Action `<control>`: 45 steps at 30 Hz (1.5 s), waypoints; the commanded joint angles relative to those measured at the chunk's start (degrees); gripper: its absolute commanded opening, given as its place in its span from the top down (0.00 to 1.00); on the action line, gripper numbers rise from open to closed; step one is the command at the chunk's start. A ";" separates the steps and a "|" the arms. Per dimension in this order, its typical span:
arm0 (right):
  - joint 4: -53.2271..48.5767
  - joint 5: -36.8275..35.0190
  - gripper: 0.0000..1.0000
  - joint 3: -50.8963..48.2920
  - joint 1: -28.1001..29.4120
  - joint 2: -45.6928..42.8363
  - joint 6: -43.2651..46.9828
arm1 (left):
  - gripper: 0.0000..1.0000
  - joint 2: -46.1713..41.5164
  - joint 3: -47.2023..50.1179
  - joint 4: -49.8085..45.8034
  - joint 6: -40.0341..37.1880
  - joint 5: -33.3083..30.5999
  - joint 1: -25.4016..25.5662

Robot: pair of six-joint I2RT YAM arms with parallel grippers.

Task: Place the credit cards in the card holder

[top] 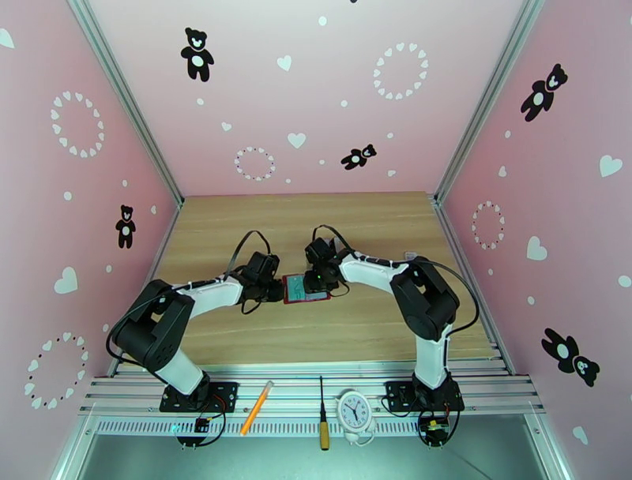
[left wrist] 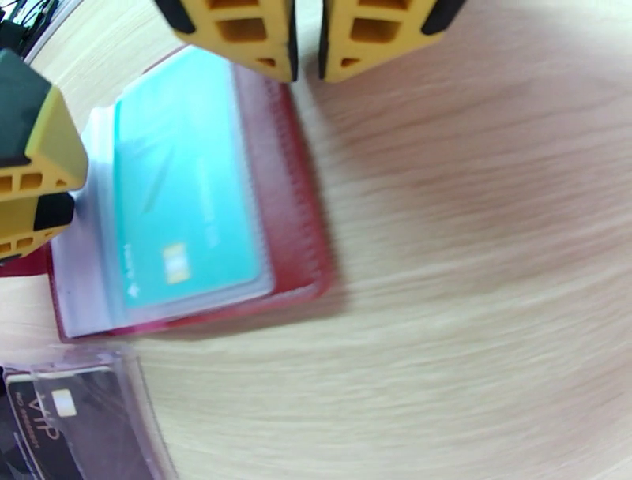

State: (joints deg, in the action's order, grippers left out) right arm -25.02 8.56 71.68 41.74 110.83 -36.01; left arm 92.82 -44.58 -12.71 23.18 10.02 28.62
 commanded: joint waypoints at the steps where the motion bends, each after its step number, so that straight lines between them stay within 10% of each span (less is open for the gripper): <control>1: -0.36 -0.19 0.66 -0.80 0.10 -3.80 0.89 | 0.80 -3.48 -1.69 -2.59 0.85 -0.32 -0.37; 16: -0.05 0.47 0.66 -0.07 -3.69 -4.49 3.17 | 0.74 -0.84 -3.64 4.81 7.50 3.25 8.01; 45: 3.61 1.77 0.74 1.16 -4.65 1.55 3.07 | 0.48 1.11 2.47 7.44 7.96 -0.46 8.69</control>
State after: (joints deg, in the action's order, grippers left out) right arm -21.76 10.26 72.12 37.04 111.28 -32.62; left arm 92.90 -42.41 -2.55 32.77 11.70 37.28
